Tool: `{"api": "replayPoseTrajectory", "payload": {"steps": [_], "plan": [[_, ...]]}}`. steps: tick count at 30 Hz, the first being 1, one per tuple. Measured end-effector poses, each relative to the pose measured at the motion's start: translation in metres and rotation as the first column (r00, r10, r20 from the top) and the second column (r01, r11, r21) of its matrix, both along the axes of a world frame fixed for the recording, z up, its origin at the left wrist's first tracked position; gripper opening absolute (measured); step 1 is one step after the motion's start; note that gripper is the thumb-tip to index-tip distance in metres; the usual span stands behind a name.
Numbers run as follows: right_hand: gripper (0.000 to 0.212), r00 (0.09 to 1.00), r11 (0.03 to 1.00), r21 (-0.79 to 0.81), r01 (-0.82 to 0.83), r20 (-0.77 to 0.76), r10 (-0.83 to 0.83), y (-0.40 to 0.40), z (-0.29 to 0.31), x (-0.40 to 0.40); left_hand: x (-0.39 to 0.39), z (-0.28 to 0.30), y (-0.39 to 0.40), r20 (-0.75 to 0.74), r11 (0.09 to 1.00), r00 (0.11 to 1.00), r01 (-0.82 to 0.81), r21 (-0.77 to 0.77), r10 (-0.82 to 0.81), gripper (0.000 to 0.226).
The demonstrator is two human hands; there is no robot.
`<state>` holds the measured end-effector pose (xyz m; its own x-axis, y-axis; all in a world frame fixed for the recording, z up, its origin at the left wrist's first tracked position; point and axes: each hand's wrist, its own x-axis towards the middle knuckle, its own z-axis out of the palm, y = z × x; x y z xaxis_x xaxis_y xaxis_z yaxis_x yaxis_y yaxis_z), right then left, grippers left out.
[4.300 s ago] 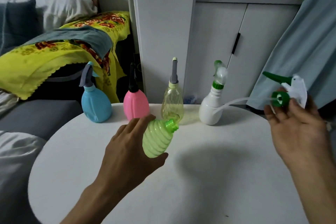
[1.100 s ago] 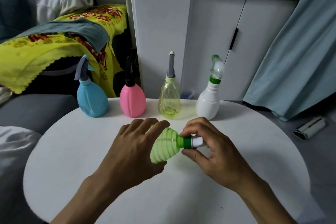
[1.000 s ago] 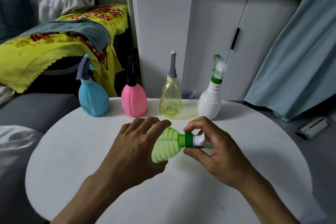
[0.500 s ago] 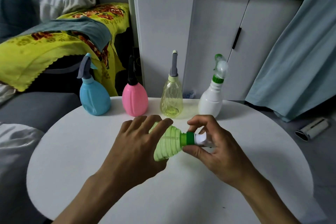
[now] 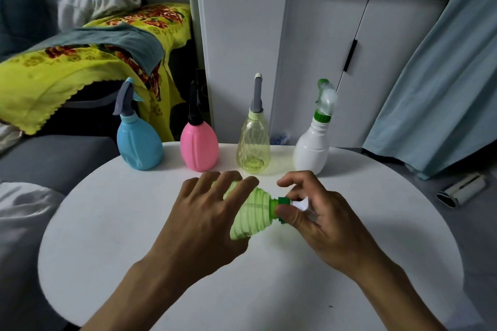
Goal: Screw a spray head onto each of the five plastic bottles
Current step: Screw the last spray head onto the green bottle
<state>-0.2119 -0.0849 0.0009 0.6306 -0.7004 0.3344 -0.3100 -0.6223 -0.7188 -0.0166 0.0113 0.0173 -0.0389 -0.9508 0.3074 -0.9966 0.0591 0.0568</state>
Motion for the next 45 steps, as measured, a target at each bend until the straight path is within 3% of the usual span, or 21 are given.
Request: {"api": "replayPoseTrajectory", "payload": {"steps": [5,9,14,19,24,27,33,36,41,45], "plan": [[0.050,0.999,0.999,0.003,-0.033,0.008,0.033,0.003,0.000,0.001,0.001,0.000,0.000,0.001,1.000,1.000,-0.006,0.006,0.006,0.080],[0.037,1.000,1.000,-0.010,-0.006,-0.017,0.006,0.001,0.001,0.000,0.000,-0.001,0.001,0.004,1.000,1.000,0.000,0.012,0.000,0.080],[0.051,0.999,0.998,0.045,-0.039,-0.027,0.040,0.003,0.002,0.000,0.001,-0.001,0.000,0.008,1.000,1.000,-0.006,0.020,0.006,0.082],[0.043,0.998,1.000,0.001,0.021,-0.065,-0.021,0.002,0.003,-0.002,-0.001,0.000,0.000,0.001,1.000,1.000,0.003,0.022,-0.003,0.082],[0.050,0.999,0.998,0.051,-0.037,-0.005,0.037,0.003,0.004,-0.002,0.000,0.001,-0.001,-0.002,1.000,1.000,-0.005,0.030,0.005,0.082],[0.039,1.000,0.998,0.065,-0.004,-0.001,0.004,0.002,0.007,-0.001,-0.001,0.000,0.000,-0.012,1.000,1.000,0.009,0.026,-0.009,0.081],[0.052,0.999,0.993,0.115,-0.039,-0.031,0.043,0.002,0.006,-0.002,-0.001,0.002,0.000,-0.018,1.000,1.000,0.010,0.001,-0.010,0.081],[0.043,0.999,0.996,0.088,-0.014,-0.047,0.019,0.003,0.006,-0.002,0.000,0.000,-0.001,-0.017,0.999,0.999,0.027,-0.026,-0.028,0.081],[0.033,0.997,0.964,0.266,0.020,0.071,-0.041,0.006,0.011,-0.001,0.001,-0.003,-0.002,-0.107,0.994,0.990,0.083,-0.067,-0.090,0.085],[0.018,0.992,0.848,0.529,0.016,0.101,-0.081,0.002,0.021,-0.010,0.000,-0.002,-0.003,-0.103,0.971,0.979,0.156,-0.181,-0.176,0.069]]}}
